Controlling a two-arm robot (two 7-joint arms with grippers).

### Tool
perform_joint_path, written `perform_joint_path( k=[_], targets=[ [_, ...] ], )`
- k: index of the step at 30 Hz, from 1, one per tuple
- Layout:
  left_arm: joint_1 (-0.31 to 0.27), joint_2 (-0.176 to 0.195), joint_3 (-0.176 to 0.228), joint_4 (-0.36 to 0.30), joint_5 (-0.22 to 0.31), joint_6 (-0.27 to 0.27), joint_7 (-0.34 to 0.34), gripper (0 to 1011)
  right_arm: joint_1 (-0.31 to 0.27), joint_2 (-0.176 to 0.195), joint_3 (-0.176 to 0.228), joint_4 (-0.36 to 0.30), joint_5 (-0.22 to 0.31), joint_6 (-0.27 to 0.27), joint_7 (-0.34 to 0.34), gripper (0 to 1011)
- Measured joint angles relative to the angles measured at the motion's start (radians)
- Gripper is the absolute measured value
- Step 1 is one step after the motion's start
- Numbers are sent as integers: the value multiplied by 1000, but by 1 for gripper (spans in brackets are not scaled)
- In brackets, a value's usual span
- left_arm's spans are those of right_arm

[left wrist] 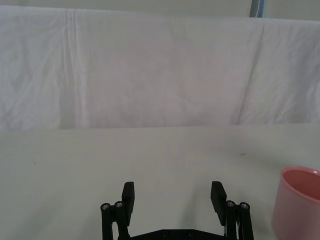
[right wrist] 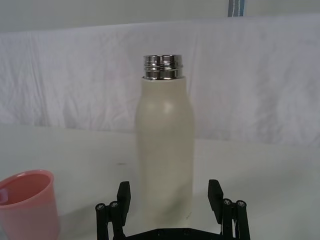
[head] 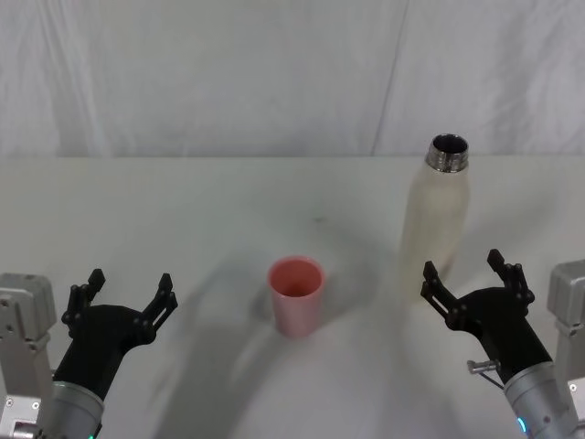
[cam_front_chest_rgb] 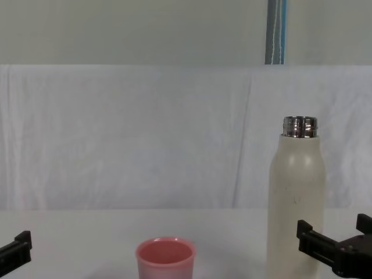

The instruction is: Grasp the thermos with one hand and pour water into the cup lid.

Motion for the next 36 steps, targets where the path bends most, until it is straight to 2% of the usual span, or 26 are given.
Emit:
perform_joint_path(
  k=[8,14,27,36],
  targets=[
    [0,0,0,0,0,0,0,1001,-15,-16,-10,-2,-53,-27,-5,1000],
    [0,0,0,0,0,0,0,1001,-18,-16,-11,-4,-64,-31,11,1000],
    [0,0,0,0,0,0,0,1001,-15,18,-13,-8,-15,-31,95,1000],
    [0,0,0,0,0,0,0,1001,-9,37,-26,-6,0,-27,114,1000]
  ],
)
